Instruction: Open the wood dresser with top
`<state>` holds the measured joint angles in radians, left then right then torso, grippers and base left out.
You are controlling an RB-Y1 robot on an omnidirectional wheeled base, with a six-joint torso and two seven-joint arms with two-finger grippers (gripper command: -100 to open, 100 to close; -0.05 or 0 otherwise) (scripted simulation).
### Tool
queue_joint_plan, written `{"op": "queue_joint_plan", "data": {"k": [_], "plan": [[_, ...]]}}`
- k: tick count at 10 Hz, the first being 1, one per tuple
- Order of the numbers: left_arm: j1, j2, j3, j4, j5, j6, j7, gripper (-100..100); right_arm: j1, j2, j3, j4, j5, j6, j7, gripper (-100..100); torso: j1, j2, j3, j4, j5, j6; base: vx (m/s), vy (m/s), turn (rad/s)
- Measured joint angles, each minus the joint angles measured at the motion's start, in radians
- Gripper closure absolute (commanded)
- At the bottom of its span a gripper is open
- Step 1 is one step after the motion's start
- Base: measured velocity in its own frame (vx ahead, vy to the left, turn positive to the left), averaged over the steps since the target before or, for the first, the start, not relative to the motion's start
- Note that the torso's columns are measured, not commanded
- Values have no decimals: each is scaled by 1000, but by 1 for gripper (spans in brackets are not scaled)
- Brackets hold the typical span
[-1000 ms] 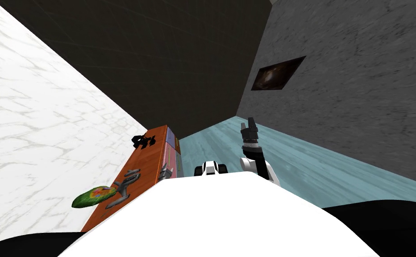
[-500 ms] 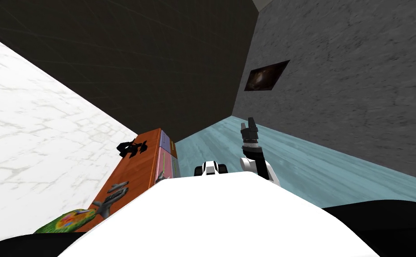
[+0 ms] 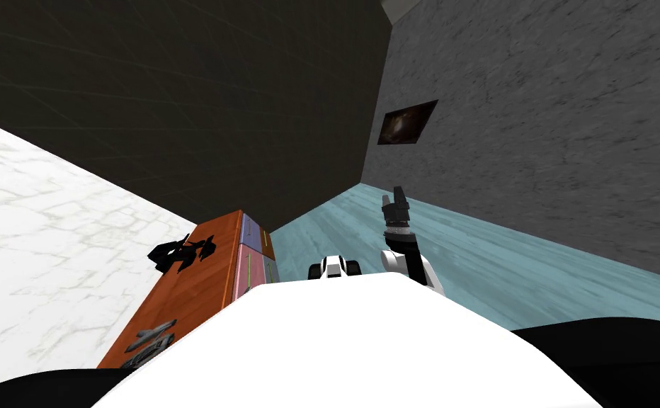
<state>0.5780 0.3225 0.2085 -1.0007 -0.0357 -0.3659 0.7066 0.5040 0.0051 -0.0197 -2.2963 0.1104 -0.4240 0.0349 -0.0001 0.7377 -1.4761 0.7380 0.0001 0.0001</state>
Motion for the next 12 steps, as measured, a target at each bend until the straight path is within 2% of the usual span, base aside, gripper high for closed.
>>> {"op": "queue_joint_plan", "data": {"k": [3,5,6,9,10,12], "plan": [[3,40,16,101,6,14,39,-100,0,0,0,0,0,0,0,0,1,0,0,0,0,0,70,-2,-185],[4,61,20,163,9,17,63,-100,0,0,0,0,0,0,0,0,7,1,0,0,-3,1,41,-20,-40],[3,63,21,168,9,14,65,-100,0,0,0,0,0,0,0,0,6,2,1,1,-1,0,3,31,44],[-43,38,31,194,17,22,16,-100,0,0,0,0,0,0,0,0,1,1,0,0,0,0,-1,53,17],[-44,36,31,193,17,25,11,100,0,0,0,0,0,0,0,0,-2,0,0,0,-1,0,0,-36,-70],[-19,63,28,172,13,11,46,100,0,0,0,0,0,0,0,0,1,1,1,-3,6,-5,7,-38,-42]]}}
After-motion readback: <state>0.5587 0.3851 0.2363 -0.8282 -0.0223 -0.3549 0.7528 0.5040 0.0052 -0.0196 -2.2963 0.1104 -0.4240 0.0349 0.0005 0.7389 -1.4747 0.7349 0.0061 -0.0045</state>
